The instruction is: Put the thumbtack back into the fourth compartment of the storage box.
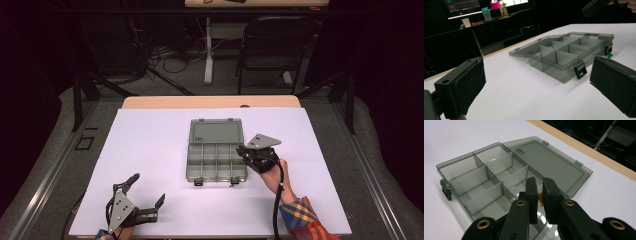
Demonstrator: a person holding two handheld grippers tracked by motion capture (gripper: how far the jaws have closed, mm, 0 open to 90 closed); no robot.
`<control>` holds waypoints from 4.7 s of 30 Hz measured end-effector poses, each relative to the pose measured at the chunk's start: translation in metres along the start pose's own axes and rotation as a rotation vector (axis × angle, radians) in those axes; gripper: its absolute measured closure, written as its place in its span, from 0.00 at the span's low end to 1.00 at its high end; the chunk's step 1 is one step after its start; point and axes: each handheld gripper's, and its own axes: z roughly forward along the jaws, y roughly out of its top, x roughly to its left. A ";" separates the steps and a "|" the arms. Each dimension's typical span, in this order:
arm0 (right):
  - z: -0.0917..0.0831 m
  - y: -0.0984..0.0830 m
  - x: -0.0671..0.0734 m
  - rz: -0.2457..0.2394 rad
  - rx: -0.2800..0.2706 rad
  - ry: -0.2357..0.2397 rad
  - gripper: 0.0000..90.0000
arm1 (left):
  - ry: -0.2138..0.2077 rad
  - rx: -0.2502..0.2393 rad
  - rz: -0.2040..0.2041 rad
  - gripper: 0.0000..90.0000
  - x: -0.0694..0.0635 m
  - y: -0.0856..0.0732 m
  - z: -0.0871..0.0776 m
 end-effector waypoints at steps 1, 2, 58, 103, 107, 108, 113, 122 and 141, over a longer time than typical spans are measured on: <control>0.001 0.000 -0.001 0.003 -0.002 -0.003 0.92 | 0.000 0.001 0.001 0.00 0.000 0.000 0.000; 0.004 0.002 -0.004 0.009 -0.001 -0.007 0.92 | 0.000 0.001 0.001 0.00 0.000 0.000 0.000; -0.016 -0.014 0.049 -0.086 0.055 0.206 0.06 | 0.008 -0.002 0.001 0.00 0.001 0.001 -0.001; 0.016 -0.056 0.071 -0.201 0.176 0.332 0.44 | 0.005 0.001 -0.001 0.00 0.000 0.000 -0.001; 0.016 -0.056 0.070 -0.216 0.174 0.339 0.44 | 0.005 0.000 0.000 0.00 0.000 0.000 -0.001; 0.016 -0.056 0.071 -0.219 0.174 0.339 0.43 | 0.005 0.001 0.001 0.00 0.000 0.000 -0.001; 0.016 -0.057 0.069 -0.220 0.172 0.338 0.43 | 0.004 0.000 0.000 0.00 0.000 0.000 -0.001; 0.017 -0.057 0.069 -0.218 0.171 0.341 0.42 | 0.003 0.000 0.000 0.00 0.000 0.001 -0.001; 0.019 -0.059 0.069 -0.219 0.197 0.357 0.40 | 0.004 -0.003 0.000 0.00 0.000 0.001 -0.001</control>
